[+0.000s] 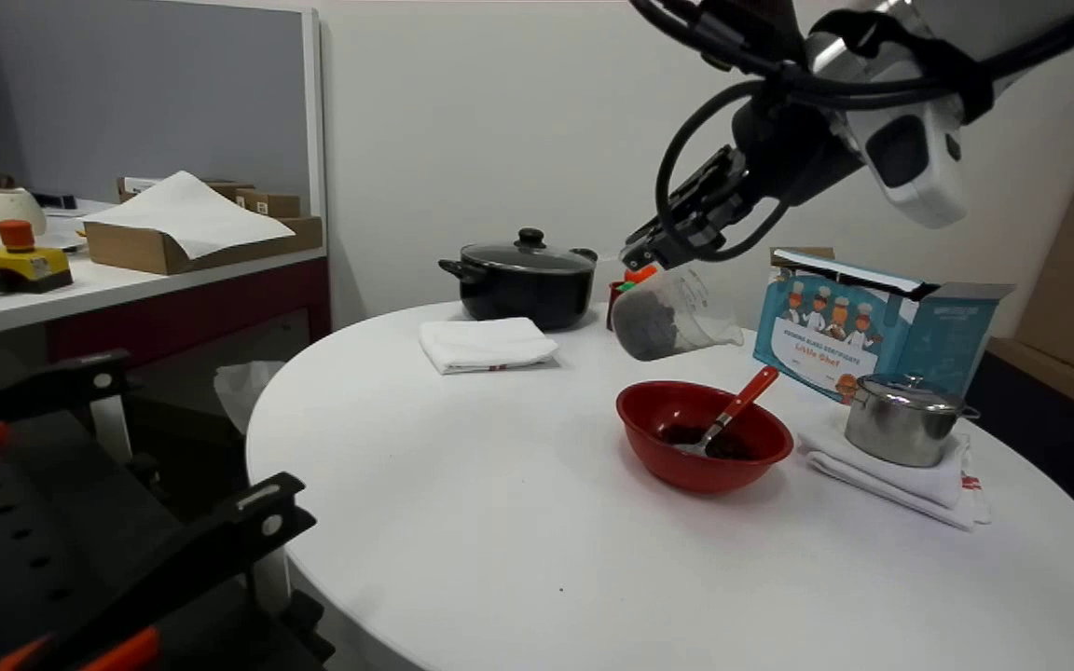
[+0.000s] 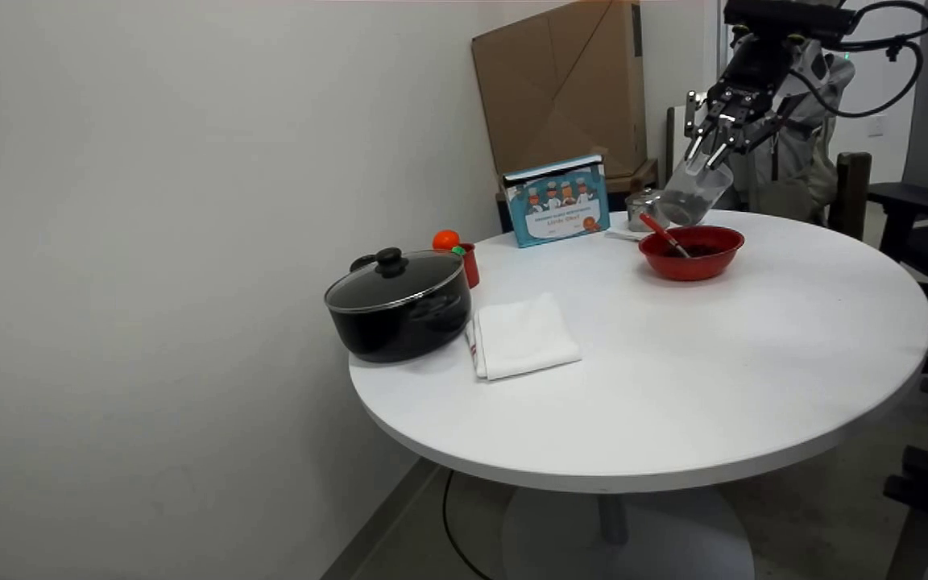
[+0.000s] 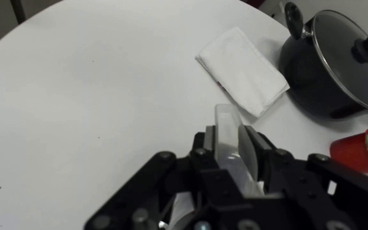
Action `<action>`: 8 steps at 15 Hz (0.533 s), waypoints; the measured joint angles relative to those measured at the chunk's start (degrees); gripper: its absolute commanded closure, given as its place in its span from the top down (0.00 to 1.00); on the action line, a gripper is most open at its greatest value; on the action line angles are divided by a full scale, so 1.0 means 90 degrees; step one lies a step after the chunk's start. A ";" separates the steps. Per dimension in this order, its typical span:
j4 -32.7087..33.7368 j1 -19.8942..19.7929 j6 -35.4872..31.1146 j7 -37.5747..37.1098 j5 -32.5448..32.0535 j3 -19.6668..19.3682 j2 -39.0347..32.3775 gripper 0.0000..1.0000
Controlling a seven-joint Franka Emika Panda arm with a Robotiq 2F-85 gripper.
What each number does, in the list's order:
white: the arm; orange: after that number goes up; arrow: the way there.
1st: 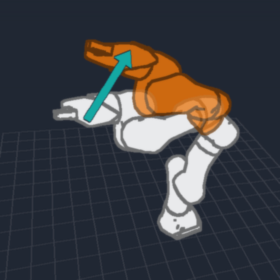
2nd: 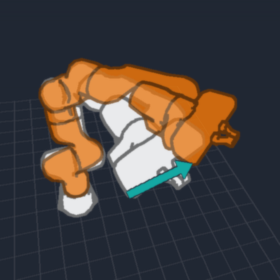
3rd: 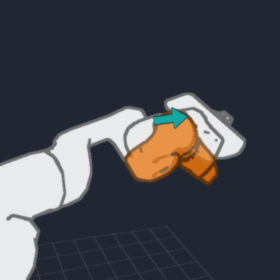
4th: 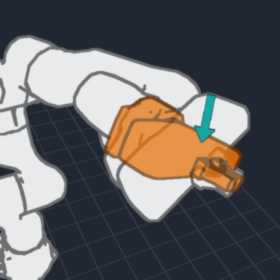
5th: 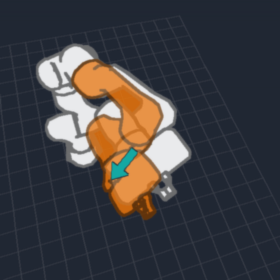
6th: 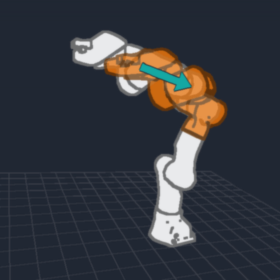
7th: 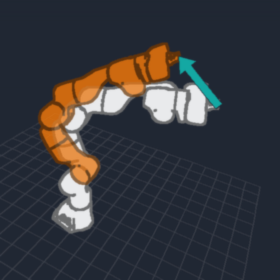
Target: Pour some of the things in the jug into the bowl
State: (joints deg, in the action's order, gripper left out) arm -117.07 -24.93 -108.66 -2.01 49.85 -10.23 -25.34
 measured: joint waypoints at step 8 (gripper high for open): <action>0.0158 -0.0176 0.0729 0.0462 0.1149 -0.0175 -0.0558 0.06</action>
State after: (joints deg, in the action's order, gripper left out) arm -115.65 -26.51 -102.10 2.15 60.19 -11.81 -30.36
